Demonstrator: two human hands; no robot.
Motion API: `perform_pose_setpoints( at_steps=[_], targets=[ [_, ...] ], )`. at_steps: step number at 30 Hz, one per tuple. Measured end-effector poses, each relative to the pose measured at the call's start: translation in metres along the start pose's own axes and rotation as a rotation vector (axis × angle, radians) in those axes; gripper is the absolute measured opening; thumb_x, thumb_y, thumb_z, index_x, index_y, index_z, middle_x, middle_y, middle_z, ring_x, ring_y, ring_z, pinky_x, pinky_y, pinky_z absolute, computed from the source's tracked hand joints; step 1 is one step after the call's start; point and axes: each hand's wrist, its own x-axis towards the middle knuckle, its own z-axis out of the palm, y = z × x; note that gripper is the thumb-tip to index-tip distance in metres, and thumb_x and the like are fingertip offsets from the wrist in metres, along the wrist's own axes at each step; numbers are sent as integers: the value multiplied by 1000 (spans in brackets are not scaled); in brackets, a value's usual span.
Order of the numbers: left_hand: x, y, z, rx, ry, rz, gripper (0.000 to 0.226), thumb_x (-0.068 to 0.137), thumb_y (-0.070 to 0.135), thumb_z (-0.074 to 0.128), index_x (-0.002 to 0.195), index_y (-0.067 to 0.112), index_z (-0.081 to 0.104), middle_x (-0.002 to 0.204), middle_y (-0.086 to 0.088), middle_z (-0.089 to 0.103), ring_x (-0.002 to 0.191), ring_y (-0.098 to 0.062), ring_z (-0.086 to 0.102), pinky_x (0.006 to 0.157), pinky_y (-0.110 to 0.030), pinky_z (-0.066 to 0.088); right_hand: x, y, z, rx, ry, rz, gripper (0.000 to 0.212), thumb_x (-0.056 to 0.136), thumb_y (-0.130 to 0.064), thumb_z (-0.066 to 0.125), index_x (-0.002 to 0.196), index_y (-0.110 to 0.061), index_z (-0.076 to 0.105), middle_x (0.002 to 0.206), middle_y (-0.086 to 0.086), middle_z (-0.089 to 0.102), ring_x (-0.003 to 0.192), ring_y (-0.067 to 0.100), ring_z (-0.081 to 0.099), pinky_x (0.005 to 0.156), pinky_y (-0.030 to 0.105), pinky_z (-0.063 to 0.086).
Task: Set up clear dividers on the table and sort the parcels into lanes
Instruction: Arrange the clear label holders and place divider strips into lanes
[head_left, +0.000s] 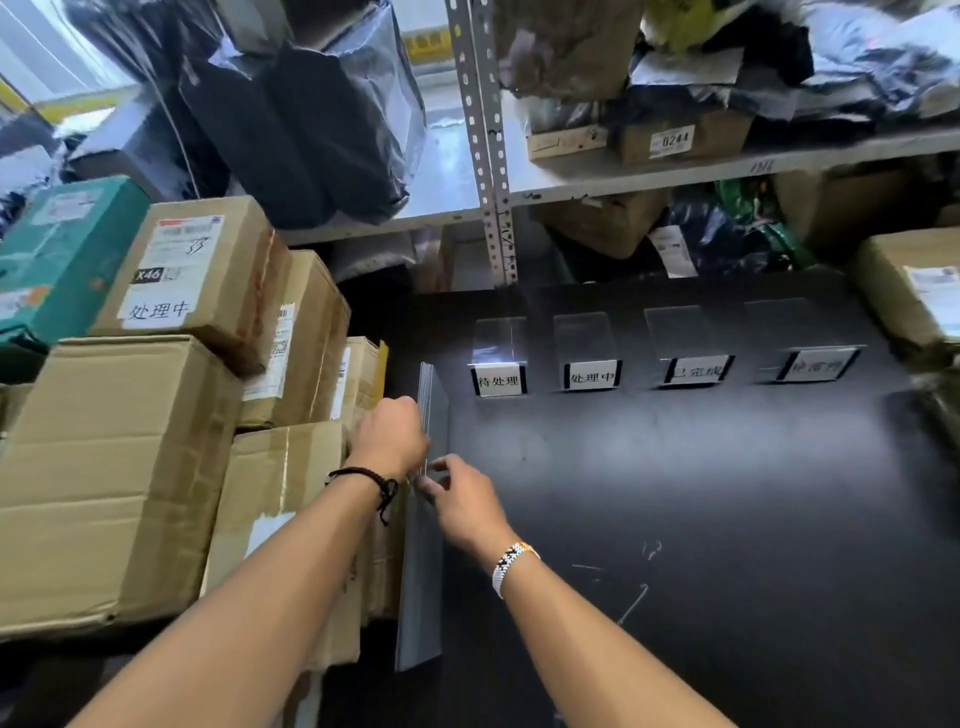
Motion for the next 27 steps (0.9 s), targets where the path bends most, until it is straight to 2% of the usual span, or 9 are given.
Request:
perform_pose_setpoints(
  at_steps=[3,6,8,10,13,16,23,27],
  targets=[
    [-1,-5,6,-10,22,-23,25,97,18,62,77,16,46,88,-8,57,81,-30,54,68,-36,42,-2,3,4,22,-14,12,44,102,-49,61,137,-24,57,136,6,64,121,28,62,100,48,53],
    [0,-8,9,-15,42,-17,18,96,19,62,83,15,51,87,-7,55,81,-30,55,67,-37,43,-1,2,2,24,-32,23,42,103,-47,59,138,-24,56,138,6,63,121,28,62,102,48,53],
    [0,-8,11,-24,41,-6,21,96,18,62,79,15,50,88,-8,57,81,-31,57,67,-37,44,-2,2,-1,15,-38,34,41,104,-45,59,139,-23,56,139,7,62,121,30,63,101,49,54],
    [-1,-7,12,-34,39,-3,20,96,19,62,79,16,51,87,-8,59,81,-32,60,67,-37,46,-3,2,-4,22,-52,56,42,104,-46,59,139,-24,55,138,6,62,115,31,65,94,54,58],
    [0,-7,13,-41,45,1,22,96,19,63,78,15,51,83,-8,58,81,-32,60,67,-37,48,-7,2,-6,62,-85,109,45,101,-51,61,137,-24,55,130,5,63,97,32,71,73,54,65],
    [-1,-7,14,-36,40,8,27,96,19,63,74,15,48,77,-6,55,81,-32,62,67,-37,49,-9,2,-5,66,-112,125,45,101,-51,62,136,-24,55,126,6,65,90,33,74,67,53,66],
    [-3,-7,12,-30,22,1,28,95,16,61,72,16,44,75,-5,52,76,-29,57,66,-36,46,-10,-4,-12,30,-116,103,43,102,-42,61,140,-23,54,129,7,64,90,31,74,70,51,66],
    [-6,-1,15,8,34,1,23,92,19,61,73,16,49,70,-1,48,64,-22,50,63,-34,42,-13,-13,-14,-155,-60,78,44,97,-44,61,133,-20,54,126,10,65,102,37,70,85,53,63]
  ],
)
